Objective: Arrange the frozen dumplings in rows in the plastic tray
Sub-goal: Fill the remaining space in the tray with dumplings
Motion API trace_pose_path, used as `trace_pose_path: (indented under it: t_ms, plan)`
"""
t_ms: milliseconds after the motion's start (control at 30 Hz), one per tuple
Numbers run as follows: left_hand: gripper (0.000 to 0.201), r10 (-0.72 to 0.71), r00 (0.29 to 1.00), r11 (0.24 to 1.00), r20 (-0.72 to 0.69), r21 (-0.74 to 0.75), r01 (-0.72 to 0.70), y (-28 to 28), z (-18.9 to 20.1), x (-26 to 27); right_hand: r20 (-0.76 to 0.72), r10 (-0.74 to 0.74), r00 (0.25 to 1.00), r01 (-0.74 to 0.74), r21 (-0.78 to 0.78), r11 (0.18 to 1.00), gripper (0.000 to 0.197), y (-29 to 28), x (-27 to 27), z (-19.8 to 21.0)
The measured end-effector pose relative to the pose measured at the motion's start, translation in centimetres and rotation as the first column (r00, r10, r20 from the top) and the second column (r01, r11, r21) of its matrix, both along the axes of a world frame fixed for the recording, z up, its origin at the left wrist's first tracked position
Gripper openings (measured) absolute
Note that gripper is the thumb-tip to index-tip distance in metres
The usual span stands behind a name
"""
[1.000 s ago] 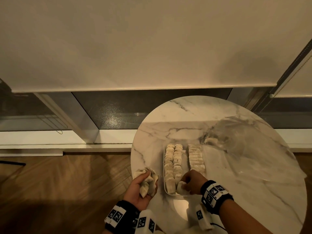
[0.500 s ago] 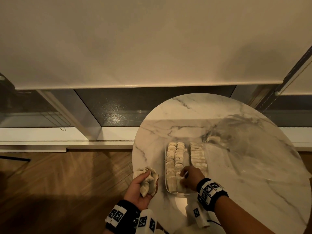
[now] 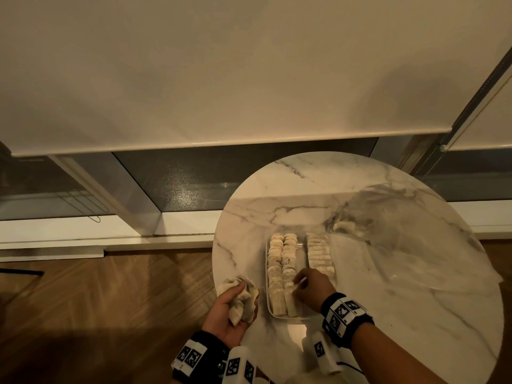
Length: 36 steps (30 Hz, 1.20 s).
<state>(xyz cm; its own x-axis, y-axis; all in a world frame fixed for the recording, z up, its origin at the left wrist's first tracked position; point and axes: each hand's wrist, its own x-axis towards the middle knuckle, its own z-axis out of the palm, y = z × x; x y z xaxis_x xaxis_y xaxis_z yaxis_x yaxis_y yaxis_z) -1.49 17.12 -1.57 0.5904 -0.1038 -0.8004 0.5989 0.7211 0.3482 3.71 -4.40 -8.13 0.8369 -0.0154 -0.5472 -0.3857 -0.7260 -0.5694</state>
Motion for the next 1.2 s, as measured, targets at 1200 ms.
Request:
trace_pose_path:
  t_ms: [1200]
  plan:
    - [0.055,-0.078,0.952,0.991,0.296,-0.079,0.106,-4.5,0.2,2.4,0.078,-0.141,0.987,0.09,0.458,0.884,0.016,1.5,-3.5,14.0]
